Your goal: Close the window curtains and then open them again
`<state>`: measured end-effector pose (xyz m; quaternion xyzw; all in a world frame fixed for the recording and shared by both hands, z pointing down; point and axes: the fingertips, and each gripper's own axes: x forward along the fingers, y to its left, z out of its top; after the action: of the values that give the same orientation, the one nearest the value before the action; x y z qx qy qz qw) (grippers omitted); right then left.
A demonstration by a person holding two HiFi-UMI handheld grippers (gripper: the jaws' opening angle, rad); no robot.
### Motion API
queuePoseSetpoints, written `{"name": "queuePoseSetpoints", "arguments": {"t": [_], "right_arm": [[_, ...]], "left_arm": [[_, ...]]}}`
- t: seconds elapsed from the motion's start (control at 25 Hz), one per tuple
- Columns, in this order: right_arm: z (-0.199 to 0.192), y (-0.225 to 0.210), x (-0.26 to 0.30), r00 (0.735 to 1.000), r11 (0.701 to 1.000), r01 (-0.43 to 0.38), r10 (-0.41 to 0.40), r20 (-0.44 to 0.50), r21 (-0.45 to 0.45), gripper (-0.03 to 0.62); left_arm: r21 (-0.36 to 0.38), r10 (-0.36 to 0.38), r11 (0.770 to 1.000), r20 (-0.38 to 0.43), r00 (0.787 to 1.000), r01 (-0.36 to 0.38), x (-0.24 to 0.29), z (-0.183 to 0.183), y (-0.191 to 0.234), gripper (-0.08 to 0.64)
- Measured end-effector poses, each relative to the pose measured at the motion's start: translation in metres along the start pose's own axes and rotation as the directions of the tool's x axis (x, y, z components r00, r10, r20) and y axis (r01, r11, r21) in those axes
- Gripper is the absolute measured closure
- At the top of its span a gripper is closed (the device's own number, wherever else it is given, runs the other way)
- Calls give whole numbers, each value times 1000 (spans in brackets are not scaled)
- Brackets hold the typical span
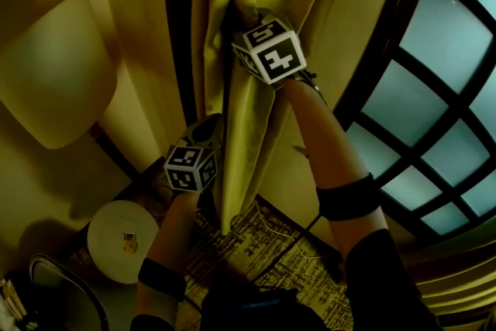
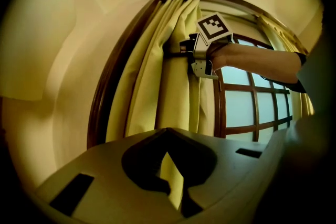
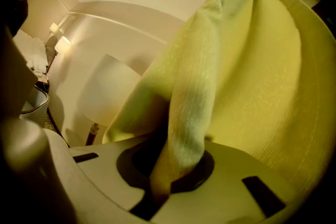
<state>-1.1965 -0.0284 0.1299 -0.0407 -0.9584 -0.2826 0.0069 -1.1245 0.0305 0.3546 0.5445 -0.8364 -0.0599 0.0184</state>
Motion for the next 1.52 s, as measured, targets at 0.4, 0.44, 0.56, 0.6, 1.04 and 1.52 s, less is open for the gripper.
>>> {"name": "queuePoseSetpoints", "arguments": {"t": [0.4,0.44,0.56,0.6,1.04,1.52], "right_arm": [[23,44,55,994,985,-99,93,-49,-140,569],[27,47,58,994,983,-107,101,-47,-148,569],[34,59,65,991,978,-135,129,-46,-160,569],[34,63,65,989,976,-143,137,-49,-163,569],[27,58,53,995,992,-80,75,-59,-99,557],[-1,29,29,996,997,72,-72,-46,-9,514]], "left_arm": [[-26,-4,1000,-7,1000,3,-6,-6,41,560],[-28,-5,1000,-10,1000,4,-6,-7,44,560],[-35,-12,999,-16,1000,12,-7,-9,47,560],[-36,-16,999,-17,1000,16,-8,-10,47,560],[-18,-52,999,-30,998,52,-16,-11,35,560],[-22,-91,996,-43,995,90,-13,-22,29,560]]}}
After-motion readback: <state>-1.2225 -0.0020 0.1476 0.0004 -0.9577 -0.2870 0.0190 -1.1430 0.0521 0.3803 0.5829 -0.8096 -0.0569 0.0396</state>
